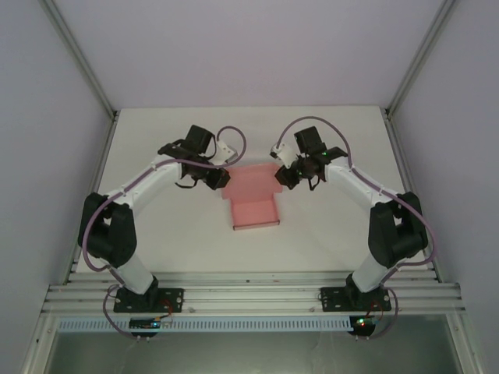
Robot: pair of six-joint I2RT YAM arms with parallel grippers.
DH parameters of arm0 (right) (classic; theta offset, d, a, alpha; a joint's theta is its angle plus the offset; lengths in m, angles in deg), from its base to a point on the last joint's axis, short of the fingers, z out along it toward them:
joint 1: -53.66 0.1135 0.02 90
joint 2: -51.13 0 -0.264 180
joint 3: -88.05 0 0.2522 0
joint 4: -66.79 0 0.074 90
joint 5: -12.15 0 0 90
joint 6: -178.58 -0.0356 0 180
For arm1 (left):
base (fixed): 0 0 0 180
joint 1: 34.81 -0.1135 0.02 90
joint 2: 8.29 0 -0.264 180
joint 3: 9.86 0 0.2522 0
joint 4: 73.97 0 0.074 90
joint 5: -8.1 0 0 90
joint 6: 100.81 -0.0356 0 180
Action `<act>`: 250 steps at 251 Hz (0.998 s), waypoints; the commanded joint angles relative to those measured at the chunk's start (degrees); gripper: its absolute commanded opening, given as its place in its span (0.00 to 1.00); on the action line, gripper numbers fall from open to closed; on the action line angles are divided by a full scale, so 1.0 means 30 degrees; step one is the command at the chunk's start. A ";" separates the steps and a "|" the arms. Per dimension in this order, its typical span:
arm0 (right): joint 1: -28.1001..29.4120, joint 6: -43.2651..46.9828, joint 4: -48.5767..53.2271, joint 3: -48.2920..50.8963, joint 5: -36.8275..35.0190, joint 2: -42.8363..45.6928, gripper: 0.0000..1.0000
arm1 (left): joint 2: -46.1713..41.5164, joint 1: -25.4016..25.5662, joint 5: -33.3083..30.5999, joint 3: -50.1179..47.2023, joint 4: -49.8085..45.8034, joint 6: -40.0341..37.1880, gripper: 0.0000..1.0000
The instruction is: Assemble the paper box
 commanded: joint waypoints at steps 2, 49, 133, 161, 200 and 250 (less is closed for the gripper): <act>-0.0012 0.0130 0.0588 -0.0432 -0.0437 0.0311 0.00 | -0.0016 0.0382 -0.0620 0.0556 0.0048 0.0247 0.00; 0.0021 -0.0780 -0.0195 0.0104 -0.1643 0.1103 0.00 | -0.0490 0.0978 -0.3277 0.0554 0.0166 0.1521 0.00; 0.1272 -0.5415 -0.3126 0.1997 -0.5804 0.2820 0.00 | -0.1690 0.2098 -0.9783 -0.0141 0.1600 0.7518 0.00; 0.1883 -0.7944 -0.5113 0.3018 -0.7068 0.3417 0.00 | -0.1661 0.2341 -0.9936 -0.0674 0.3380 0.9995 0.00; 0.2513 -1.2628 -0.7825 0.4156 -0.9210 0.3837 0.00 | -0.1660 0.2977 -1.1029 -0.1516 0.5786 1.2550 0.00; 0.3820 -1.5614 -0.9146 0.4152 -1.2285 0.3583 0.00 | -0.1807 0.3738 -1.2806 -0.2307 0.8285 1.6146 0.00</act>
